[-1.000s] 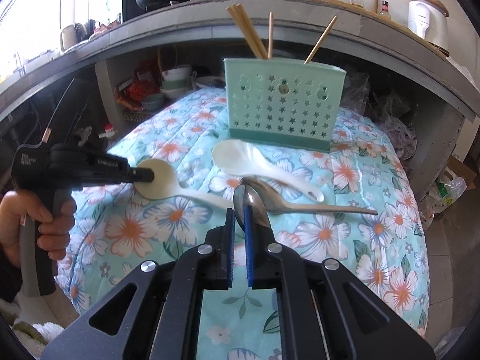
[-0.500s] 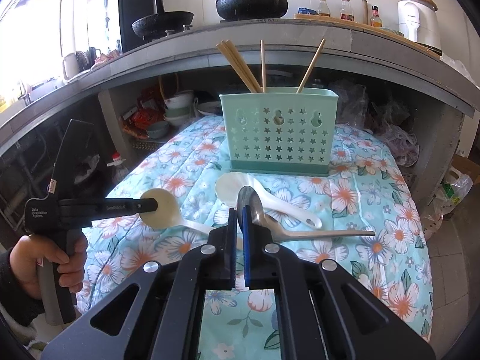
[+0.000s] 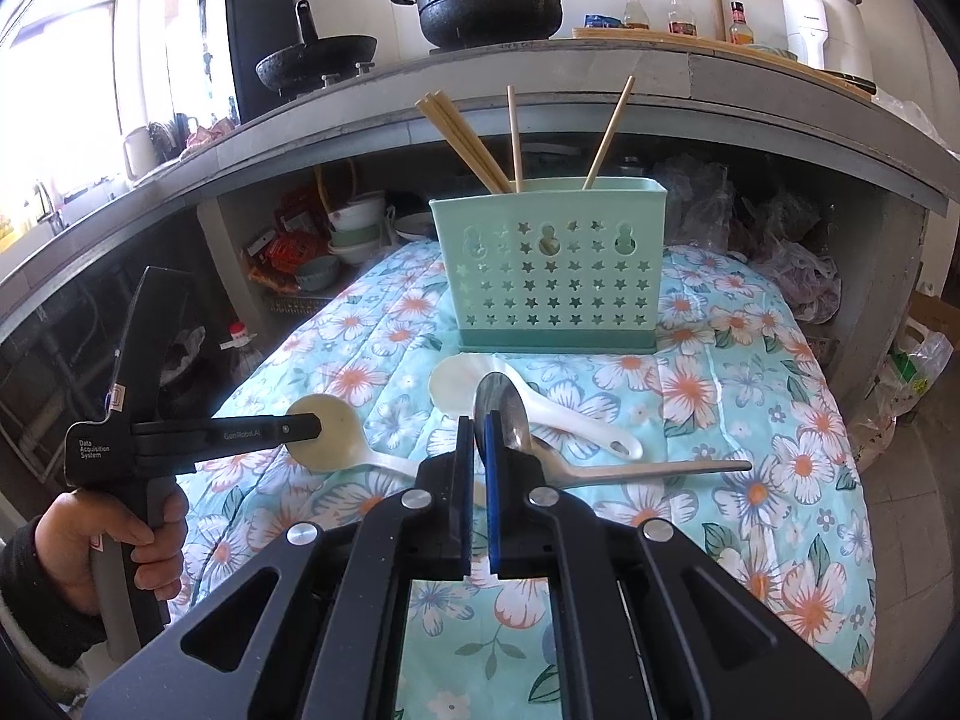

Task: Organize utensils
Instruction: 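Carry the cream plastic spoon toward the holder with the left tool while the right tool hovers, then lower the cream spoon into the mint-green holder and open the left tool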

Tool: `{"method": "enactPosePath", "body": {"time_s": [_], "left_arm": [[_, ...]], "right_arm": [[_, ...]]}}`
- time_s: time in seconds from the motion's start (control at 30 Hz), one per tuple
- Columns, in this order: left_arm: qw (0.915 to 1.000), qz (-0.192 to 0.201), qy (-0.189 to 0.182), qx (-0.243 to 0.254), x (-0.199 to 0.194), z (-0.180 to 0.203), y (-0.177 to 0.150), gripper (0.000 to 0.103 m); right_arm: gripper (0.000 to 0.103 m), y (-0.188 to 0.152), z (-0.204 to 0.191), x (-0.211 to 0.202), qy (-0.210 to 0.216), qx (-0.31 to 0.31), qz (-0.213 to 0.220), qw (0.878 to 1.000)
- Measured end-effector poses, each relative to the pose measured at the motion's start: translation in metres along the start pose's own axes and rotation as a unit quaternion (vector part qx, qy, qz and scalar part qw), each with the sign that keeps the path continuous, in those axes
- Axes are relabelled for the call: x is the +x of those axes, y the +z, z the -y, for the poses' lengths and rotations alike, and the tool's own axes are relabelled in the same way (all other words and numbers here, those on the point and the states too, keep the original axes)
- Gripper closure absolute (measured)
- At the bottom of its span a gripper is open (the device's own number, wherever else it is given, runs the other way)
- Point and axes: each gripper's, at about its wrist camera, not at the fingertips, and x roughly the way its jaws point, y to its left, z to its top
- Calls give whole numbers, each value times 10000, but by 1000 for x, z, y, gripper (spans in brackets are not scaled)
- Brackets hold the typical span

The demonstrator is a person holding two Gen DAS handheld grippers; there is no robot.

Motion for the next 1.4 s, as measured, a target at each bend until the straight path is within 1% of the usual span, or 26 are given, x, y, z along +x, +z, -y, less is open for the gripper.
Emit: {"method": "enactPosePath", "body": {"time_s": [0.07, 0.2, 0.27, 0.33, 0.4, 0.47, 0.57, 0.6, 0.63, 0.77, 0.83, 0.87, 0.97, 1.03, 1.1, 1.2, 1.27, 1.37, 1.4], "left_arm": [[9998, 149, 27, 102, -8, 5, 1, 100], [9967, 666, 108, 446, -37, 18, 7, 100], [9938, 934, 151, 580, -53, 25, 12, 100], [9888, 1286, 217, 729, -72, 32, 19, 100], [9839, 1597, 172, 789, -91, 36, 27, 100], [9777, 1899, 201, 877, -108, 41, 37, 100], [9647, 2390, 374, 1046, -130, 48, 56, 100], [9574, 2613, 502, 1120, -138, 51, 65, 100], [9523, 2762, 585, 1161, -142, 53, 71, 100], [9328, 3262, 723, 1350, -154, 66, 103, 100], [9279, 3357, 739, 1445, -151, 74, 117, 100], [9269, 3355, 749, 1504, -148, 78, 122, 100], [9265, 3240, 894, 1689, -128, 90, 139, 100], [9247, 3148, 1100, 1836, -112, 97, 146, 100], [9245, 3097, 1183, 1882, -104, 99, 149, 100], [9272, 2994, 1229, 1887, -97, 97, 152, 99], [9261, 3007, 1271, 1892, -97, 95, 151, 99], [9206, 3143, 1324, 1902, -108, 95, 147, 100], [9172, 3219, 1361, 1911, -115, 94, 144, 100]], "right_arm": [[100, 0, 3, -2, -24, 35, 46, 10000], [100, 1, 11, -7, -46, 143, 127, 9998], [100, 3, 15, -9, -55, 191, 173, 9997], [101, 4, 20, -11, -53, 246, 209, 9995], [101, 5, 24, -12, -53, 288, 228, 9993], [101, 6, 27, -12, -54, 311, 233, 9992], [101, 9, 31, -13, -89, 334, 252, 9991], [101, 9, 31, -12, -95, 340, 259, 9990], [101, 10, 32, -12, -101, 346, 263, 9990], [101, 11, 31, -11, -112, 317, 264, 9991], [101, 11, 29, -10, -120, 283, 259, 9992], [101, 12, 29, -9, -121, 271, 254, 9992], [101, 13, 29, -9, -121, 270, 263, 9992], [101, 13, 29, -10, -132, 270, 259, 9992], [101, 12, 30, -11, -139, 276, 256, 9992], [101, 11, 34, -11, -111, 305, 214, 9992], [101, 10, 35, -10, -113, 315, 185, 9993], [101, 9, 36, -11, -136, 310, 170, 9993], [101, 9, 36, -11, -142, 315, 172, 9993]]}}
